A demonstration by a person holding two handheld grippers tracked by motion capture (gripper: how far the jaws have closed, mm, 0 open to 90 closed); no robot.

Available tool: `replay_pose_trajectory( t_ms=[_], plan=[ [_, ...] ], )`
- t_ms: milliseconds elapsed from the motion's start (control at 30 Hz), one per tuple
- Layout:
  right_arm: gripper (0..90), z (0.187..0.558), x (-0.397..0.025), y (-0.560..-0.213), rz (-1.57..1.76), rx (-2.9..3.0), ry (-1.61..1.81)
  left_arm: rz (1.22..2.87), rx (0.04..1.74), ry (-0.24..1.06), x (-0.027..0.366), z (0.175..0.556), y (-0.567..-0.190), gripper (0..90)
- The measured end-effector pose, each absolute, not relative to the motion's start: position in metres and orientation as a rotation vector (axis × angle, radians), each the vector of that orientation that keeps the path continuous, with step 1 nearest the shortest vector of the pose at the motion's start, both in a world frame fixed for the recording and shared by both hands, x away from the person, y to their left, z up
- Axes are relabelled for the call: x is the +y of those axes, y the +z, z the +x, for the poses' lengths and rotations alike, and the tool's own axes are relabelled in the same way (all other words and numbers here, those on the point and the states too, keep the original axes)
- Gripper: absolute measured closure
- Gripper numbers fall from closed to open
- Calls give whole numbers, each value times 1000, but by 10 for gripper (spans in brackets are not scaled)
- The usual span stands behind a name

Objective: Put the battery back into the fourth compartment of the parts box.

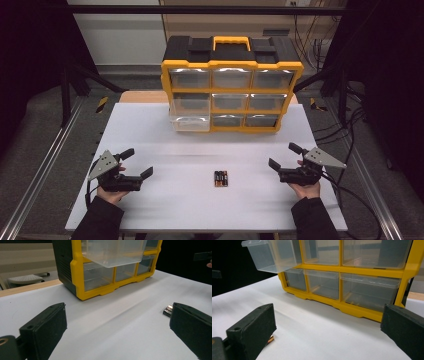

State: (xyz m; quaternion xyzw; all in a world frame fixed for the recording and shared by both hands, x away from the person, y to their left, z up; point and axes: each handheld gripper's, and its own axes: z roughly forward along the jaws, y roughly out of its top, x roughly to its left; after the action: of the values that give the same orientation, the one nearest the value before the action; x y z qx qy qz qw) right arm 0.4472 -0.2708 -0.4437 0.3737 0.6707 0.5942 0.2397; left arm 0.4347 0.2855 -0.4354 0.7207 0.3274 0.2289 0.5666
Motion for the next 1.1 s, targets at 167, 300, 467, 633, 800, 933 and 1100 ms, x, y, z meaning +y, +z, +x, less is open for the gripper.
replay_pose_trajectory(
  t_ms=[167, 300, 467, 633, 800, 933, 1100],
  plan=[
    [4, 447, -271, -444, 1026, 1837, 1625, 1689, 772, 540, 284, 434, -433, 7],
    [4, 447, -271, -444, 1024, 1833, 1623, 1694, 779, 537, 281, 434, -431, 9],
    [4, 447, -270, -444, 1020, 1841, 1613, 1689, 787, 525, 274, 433, -427, 11],
    [4, 447, -270, -444, 1024, 1843, 1616, 1695, 789, 526, 265, 433, -425, 12],
    [4, 448, -270, -444, 1021, 1843, 1610, 1698, 786, 509, 253, 433, -423, 13],
    [4, 447, -270, -444, 1025, 1847, 1606, 1719, 779, 502, 237, 434, -422, 13],
    [4, 447, -271, -444, 1022, 1839, 1608, 1758, 769, 495, 218, 432, -423, 13]
  ],
)
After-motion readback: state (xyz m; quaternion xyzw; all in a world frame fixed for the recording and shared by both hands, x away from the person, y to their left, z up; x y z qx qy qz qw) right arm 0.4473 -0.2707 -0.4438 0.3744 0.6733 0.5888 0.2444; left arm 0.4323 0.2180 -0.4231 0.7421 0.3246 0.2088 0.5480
